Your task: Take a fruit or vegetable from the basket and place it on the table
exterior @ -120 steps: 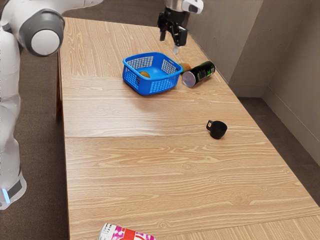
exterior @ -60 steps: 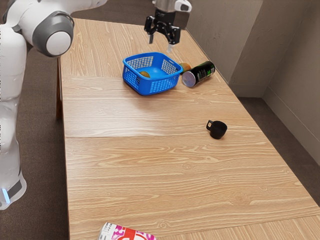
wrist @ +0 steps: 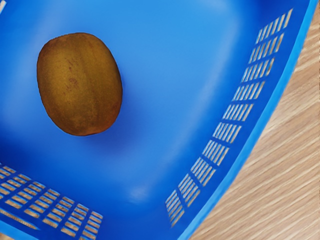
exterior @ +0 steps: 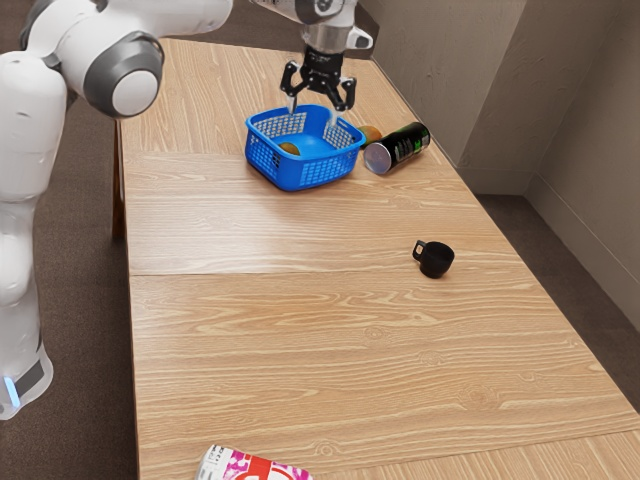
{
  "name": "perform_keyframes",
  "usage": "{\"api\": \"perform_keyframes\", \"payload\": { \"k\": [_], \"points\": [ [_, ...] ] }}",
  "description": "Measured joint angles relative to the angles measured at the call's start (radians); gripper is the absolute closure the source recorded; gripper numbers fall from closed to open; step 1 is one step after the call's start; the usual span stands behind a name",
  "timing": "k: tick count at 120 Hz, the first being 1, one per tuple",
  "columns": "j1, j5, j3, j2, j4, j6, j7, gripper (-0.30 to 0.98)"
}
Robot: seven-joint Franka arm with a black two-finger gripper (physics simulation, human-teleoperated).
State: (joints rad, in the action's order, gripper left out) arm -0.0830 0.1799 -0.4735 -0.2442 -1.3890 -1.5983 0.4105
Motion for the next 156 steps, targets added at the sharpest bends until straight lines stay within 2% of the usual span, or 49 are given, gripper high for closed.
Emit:
{"api": "perform_keyframes", "payload": {
  "k": [50, 72, 109, 156],
  "points": [
    [0.008, 0.044, 0.029, -0.088, 0.010, -0.107, 0.090, 0.00],
    [-0.064, 0.055, 0.028, -0.097, 0.037, -0.118, 0.113, 0.00],
    [-0.116, 0.085, 0.029, -0.159, 0.064, -0.125, 0.140, 0.00],
    [-0.130, 0.095, 0.077, -0.168, 0.067, -0.167, 0.138, 0.00]
  ]
}}
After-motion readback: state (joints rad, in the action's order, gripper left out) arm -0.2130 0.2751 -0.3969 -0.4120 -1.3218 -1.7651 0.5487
